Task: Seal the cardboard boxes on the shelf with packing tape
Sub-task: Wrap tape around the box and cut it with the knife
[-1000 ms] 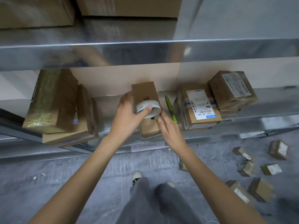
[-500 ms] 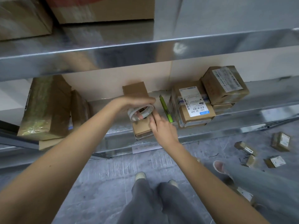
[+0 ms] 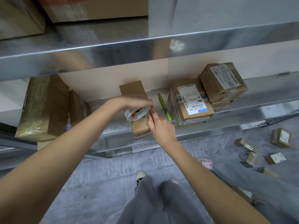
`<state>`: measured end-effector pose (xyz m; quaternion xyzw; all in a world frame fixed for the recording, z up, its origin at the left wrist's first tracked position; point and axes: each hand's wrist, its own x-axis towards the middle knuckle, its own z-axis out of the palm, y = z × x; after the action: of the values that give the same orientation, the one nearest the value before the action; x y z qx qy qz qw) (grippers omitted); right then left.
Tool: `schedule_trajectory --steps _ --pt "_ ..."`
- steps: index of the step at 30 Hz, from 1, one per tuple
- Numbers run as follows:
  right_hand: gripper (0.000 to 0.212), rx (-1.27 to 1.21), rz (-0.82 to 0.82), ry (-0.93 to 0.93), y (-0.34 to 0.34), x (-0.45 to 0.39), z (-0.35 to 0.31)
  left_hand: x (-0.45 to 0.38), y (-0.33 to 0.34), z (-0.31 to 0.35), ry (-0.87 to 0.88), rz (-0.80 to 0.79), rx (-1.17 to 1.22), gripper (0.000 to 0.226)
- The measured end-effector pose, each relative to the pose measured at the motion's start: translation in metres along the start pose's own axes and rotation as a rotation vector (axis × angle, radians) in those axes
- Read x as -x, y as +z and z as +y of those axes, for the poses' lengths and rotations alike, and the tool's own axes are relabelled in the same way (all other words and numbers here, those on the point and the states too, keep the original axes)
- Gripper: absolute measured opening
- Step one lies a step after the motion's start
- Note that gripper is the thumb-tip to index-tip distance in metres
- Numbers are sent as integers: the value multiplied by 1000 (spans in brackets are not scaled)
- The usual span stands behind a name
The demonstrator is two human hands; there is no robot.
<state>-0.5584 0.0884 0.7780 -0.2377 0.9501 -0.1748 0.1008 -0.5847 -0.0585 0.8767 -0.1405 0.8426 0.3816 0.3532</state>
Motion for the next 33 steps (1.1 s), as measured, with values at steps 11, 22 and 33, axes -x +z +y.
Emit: schedule_trajectory --steps 11,22,33 --pt "54 58 14 6 1 0 -2 10 1 -18 50 0 105 24" --pt "55 94 62 7 5 2 -12 -10 -8 -14 -124 8 4 28" --pt "54 59 5 -32 6 2 -5 -4 -16 -31 -132 -60 57 34"
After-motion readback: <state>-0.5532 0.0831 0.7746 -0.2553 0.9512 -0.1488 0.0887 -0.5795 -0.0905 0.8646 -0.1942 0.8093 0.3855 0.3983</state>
